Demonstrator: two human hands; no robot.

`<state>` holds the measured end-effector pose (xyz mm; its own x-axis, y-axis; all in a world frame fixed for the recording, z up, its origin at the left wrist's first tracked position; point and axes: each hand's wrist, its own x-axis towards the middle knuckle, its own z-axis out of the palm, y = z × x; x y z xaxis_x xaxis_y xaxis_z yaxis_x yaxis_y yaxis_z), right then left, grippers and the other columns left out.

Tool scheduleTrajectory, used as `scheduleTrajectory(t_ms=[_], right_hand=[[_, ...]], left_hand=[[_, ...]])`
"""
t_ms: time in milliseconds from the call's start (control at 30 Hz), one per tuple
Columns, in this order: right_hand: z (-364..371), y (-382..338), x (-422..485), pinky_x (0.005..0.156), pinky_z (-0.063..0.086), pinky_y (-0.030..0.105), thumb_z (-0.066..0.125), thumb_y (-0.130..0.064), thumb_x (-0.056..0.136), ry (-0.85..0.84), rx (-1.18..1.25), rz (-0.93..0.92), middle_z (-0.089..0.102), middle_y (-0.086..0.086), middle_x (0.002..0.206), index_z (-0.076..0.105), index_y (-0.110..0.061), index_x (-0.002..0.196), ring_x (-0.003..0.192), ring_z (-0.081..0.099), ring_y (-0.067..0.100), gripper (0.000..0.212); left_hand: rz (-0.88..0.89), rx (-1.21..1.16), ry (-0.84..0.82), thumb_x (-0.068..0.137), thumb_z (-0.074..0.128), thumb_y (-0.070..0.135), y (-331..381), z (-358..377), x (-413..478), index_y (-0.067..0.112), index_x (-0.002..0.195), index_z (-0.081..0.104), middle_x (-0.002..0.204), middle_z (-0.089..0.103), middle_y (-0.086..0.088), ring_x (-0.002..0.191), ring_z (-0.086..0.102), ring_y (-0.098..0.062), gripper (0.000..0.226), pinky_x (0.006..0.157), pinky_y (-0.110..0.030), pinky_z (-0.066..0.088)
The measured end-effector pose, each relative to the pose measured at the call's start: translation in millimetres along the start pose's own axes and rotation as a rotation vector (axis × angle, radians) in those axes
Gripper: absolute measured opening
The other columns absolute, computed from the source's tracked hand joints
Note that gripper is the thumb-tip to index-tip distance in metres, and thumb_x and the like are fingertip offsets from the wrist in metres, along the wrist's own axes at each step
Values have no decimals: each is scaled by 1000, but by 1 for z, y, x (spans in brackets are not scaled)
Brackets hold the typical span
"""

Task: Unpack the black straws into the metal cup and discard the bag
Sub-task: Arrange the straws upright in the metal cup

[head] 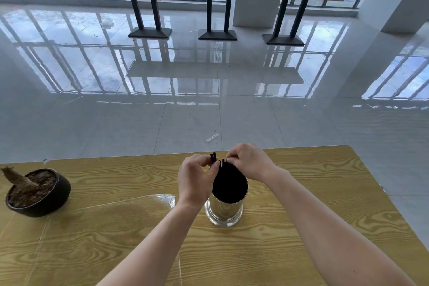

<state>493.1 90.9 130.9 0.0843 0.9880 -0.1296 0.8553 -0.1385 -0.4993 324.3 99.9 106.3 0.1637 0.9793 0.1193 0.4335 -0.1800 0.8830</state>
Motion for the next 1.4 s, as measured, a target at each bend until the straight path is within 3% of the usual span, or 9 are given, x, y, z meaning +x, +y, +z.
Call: scheduleTrajectory(t_ms=[100, 200, 567, 767, 933, 1100, 1233, 1400], right_hand=[[-4, 2, 0, 72, 51, 24, 69, -20, 92, 24, 49, 6, 77, 1, 88, 78, -13, 94, 82, 68, 14, 12], [-10, 3, -1, 78, 55, 29, 71, -20, 91, 55, 68, 3, 77, 0, 87, 79, -13, 94, 81, 69, 14, 11], [-40, -24, -10, 72, 40, 24, 71, -18, 91, 274, -13, -247, 71, 2, 87, 77, -12, 93, 77, 59, 16, 8], [-47, -35, -15, 72, 49, 30, 70, -16, 91, 341, 38, -256, 72, 4, 85, 77, -11, 93, 75, 62, 18, 9], [-46, -36, -19, 71, 56, 28, 72, -16, 90, 355, 126, -259, 75, 0, 82, 78, -12, 94, 69, 68, 14, 8], [-40, -26, -20, 71, 57, 15, 73, -14, 91, 342, 319, -181, 77, -3, 79, 75, -12, 109, 66, 73, 2, 19], [-35, -18, -22, 78, 63, 33, 74, -2, 87, 311, 510, -114, 78, 2, 85, 76, -9, 107, 73, 77, 11, 22], [-32, -15, -22, 74, 65, 40, 78, 3, 82, 326, 598, -78, 78, 4, 82, 76, -15, 94, 71, 77, 16, 21]], left_hand=[[-1, -3, 7, 83, 78, 21, 0, 0, 0, 18, 90, 79, 90, 74, 6, 91, 66, -18, 7, 85, -44, 53], [-3, -15, 8, 83, 78, 20, 1, 0, 0, 19, 89, 79, 89, 75, 7, 90, 66, -17, 7, 85, -43, 54], [63, -30, -6, 84, 77, 21, 24, -2, 11, 22, 88, 80, 82, 72, 9, 88, 64, -17, 5, 83, -39, 52], [104, -29, -14, 83, 77, 22, 32, 0, 17, 28, 84, 79, 81, 71, 10, 88, 63, -16, 6, 81, -34, 50], [154, -39, -70, 83, 78, 24, 35, -3, 20, 47, 72, 65, 76, 67, 14, 82, 63, -8, 29, 76, -29, 51], [147, -47, -93, 86, 74, 18, 29, -2, 22, 18, 79, 78, 77, 70, 2, 75, 64, -11, 8, 73, -35, 51], [151, -53, -80, 87, 74, 18, 26, 0, 21, 14, 84, 79, 78, 71, -3, 77, 66, -22, 7, 71, -46, 54], [134, -96, -105, 87, 73, 17, 25, 6, 21, 14, 83, 78, 78, 70, -4, 75, 67, -25, 7, 66, -51, 57]])
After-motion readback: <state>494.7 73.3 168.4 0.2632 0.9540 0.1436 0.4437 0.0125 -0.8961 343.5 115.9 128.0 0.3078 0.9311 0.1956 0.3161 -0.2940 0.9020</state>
